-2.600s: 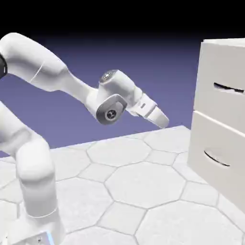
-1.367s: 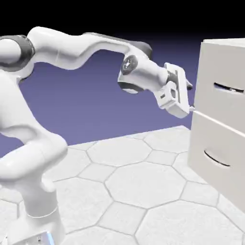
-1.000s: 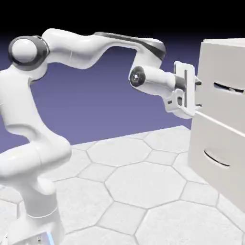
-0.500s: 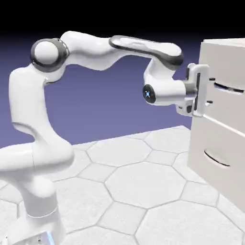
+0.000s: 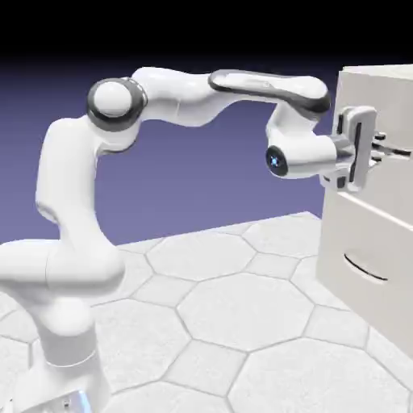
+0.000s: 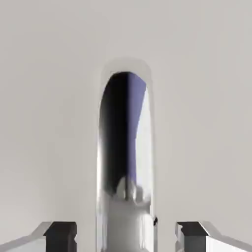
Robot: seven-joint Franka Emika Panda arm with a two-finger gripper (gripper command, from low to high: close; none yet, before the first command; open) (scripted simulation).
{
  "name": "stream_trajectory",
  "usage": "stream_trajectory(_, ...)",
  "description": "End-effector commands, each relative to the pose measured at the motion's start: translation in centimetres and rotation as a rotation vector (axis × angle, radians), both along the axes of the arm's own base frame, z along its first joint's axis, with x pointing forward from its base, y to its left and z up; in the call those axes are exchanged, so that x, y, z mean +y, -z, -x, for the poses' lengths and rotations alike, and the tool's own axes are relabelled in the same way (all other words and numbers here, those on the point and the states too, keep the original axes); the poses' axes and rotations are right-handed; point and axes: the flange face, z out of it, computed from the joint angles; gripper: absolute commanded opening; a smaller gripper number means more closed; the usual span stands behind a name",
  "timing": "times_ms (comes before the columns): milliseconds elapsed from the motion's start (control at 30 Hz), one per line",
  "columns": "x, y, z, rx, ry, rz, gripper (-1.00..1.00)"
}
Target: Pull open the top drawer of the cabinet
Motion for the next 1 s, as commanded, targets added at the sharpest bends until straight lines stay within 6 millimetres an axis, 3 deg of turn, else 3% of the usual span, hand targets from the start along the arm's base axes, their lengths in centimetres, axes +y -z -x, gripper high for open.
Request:
stream_trajectory(0, 0.0, 0.0, 0.7, 0.001, 0.000, 0.000, -1.00)
stream_trajectory(467, 0.0, -0.1, 9.0, -0.003, -0.001, 0.000, -1.00)
stream_trajectory(700, 0.0, -0.2, 9.1, -0.004, 0.000, -0.001, -1.00)
stream_trajectory(900, 0.0, 0.0, 11.6, 0.001, 0.000, 0.000, -1.00)
stream_trajectory(967, 0.0, 0.0, 13.5, 0.001, 0.000, 0.000, -1.00)
